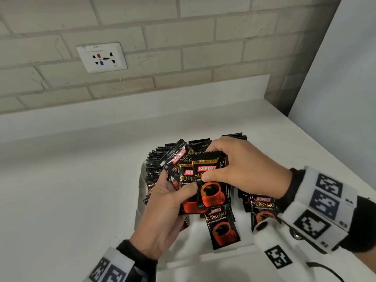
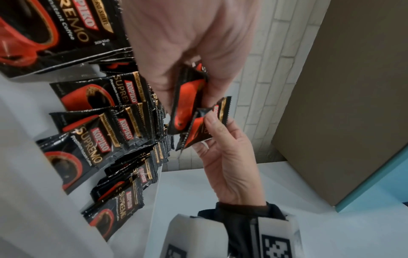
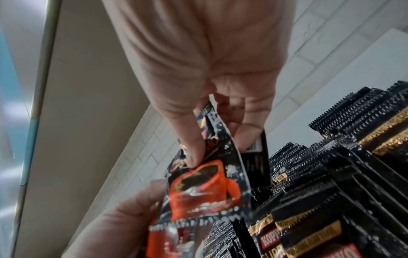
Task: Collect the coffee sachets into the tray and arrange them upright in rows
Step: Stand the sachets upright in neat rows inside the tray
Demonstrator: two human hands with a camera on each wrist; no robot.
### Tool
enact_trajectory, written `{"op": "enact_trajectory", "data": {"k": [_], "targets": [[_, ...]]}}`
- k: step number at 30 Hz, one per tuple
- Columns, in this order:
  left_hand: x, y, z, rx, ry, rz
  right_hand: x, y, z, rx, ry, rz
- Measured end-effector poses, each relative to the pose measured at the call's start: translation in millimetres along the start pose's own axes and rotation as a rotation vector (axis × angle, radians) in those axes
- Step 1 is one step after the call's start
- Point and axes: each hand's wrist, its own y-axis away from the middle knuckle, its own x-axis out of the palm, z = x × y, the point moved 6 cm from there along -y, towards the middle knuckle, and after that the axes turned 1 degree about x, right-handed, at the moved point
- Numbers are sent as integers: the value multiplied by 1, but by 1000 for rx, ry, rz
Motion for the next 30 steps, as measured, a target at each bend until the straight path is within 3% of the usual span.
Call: {"op": "enact_trajectory", "data": {"k": [6,17,20,25,30], "targets": [[-2,-1,8,-152,136,5,0,1,-4,13,9,10],[-8,-5,7,-132,174,-153,1,1,-6,35,-81,-3],[-14,-5,4,-86,154,-210,-7,1,-16,121,-247,-41],[-22,-6,-4,-9,141,-276,-32,-1,-36,199,-819,-161],[-37,-6,-13,33,123,-333,-64,2,-58,204,-973,-349]]}}
